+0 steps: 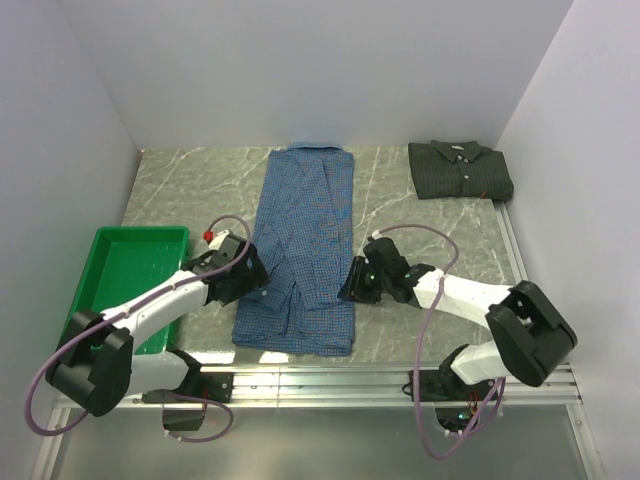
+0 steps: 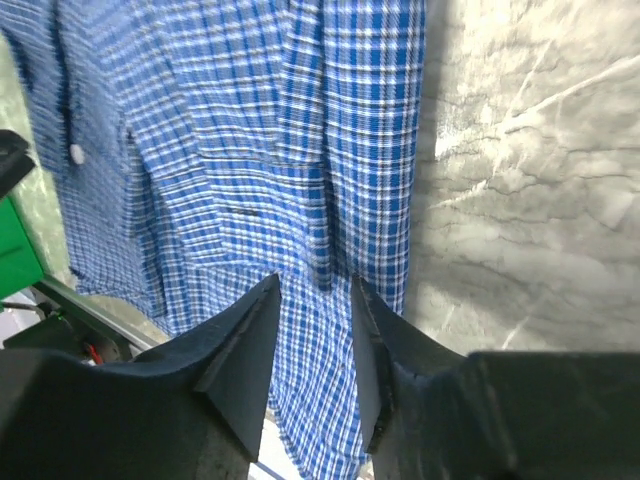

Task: Fold and stack the long sleeve shirts
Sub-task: Fold the shirt

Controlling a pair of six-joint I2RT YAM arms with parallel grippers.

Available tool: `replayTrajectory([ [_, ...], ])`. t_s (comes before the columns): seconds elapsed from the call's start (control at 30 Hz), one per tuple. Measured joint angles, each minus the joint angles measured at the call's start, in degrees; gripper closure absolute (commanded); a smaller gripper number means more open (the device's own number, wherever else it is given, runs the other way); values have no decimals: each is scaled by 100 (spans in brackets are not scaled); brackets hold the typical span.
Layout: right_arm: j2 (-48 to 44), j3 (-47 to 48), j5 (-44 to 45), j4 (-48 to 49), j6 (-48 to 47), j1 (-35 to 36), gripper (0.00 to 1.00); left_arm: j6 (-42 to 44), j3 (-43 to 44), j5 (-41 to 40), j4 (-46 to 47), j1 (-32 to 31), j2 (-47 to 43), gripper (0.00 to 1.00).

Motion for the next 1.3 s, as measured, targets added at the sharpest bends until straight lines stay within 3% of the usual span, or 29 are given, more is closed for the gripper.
replayTrajectory([
  [0.3, -339, 146, 260, -275, -170, 0, 59, -136, -216, 63, -74, 0, -39, 20],
  [0.57, 461, 146, 157, 140, -160, 0, 63, -214, -321, 282, 203, 0, 144, 29],
  [0.77, 765, 334, 111, 192, -256, -243, 65, -459, -378, 621, 726, -39, 234, 27],
  [1.0, 796, 592, 391, -186, -688, -767, 65, -704, -378, 800, 730, -382, 149, 16],
  [1.07, 649, 597, 428, -358, -763, -802, 62, -750, -378, 785, 387, -413, -85, 14],
  [1.1, 496, 592, 435, -468, -778, -802, 51, -765, -378, 756, 214, -417, -254, 13],
  [1.13, 343, 588, 437, -551, -772, -802, 47, -776, -378, 741, 70, -422, -420, 12],
  [1.3, -800, 417, 472, -861, -782, -802, 34, -793, -378, 745, -658, -422, -1198, 13],
])
